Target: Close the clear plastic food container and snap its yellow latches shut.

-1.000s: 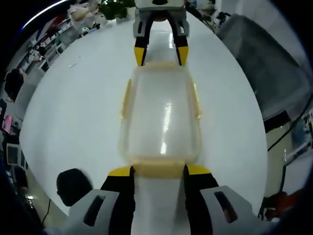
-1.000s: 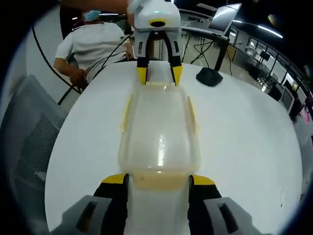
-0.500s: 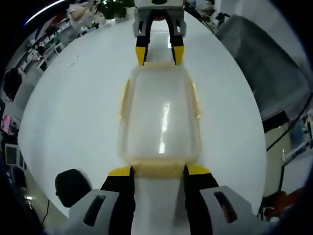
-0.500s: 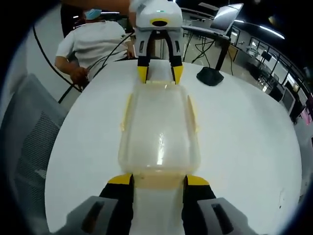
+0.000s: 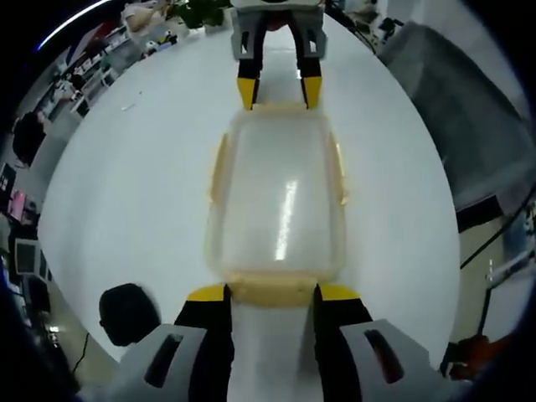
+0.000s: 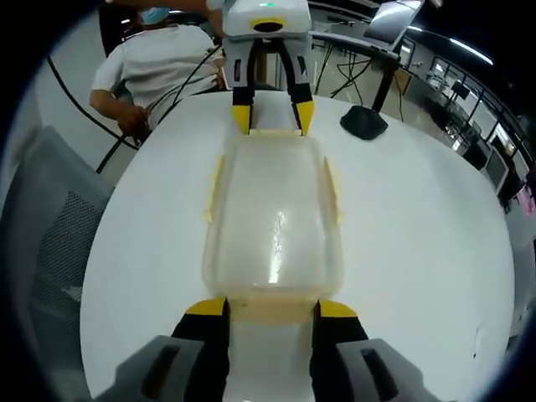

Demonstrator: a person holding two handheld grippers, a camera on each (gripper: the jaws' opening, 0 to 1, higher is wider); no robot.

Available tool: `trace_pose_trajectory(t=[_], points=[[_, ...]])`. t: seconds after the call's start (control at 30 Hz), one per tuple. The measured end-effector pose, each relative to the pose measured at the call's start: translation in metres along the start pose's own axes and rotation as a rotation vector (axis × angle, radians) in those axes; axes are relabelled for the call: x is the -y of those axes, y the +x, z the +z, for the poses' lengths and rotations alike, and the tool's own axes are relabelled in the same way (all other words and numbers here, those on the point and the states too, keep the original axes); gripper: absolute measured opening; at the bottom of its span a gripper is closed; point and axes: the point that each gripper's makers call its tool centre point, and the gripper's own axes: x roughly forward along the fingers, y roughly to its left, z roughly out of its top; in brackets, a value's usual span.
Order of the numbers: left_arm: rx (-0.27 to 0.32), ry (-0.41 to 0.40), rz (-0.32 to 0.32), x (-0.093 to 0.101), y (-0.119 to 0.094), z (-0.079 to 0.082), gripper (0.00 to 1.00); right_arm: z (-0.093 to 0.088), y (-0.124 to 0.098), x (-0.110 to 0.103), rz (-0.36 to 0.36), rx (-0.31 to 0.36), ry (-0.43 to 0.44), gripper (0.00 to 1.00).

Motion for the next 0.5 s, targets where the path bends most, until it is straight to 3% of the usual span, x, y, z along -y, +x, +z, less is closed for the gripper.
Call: trace_pose_trajectory(t=[0.2,0.5], points=[[-0.004,0.007,0.033,-0.008,-0.011,0.002,0.34,0.007,-0.011,0.004,-0.027,0.022,0.0,0.34],[0.002,-0.018,0.036,-0.001,-0.021,0.015,0.34,0.007,-0.028,0.003,-0.027,0.02,-0.03,0.34]])
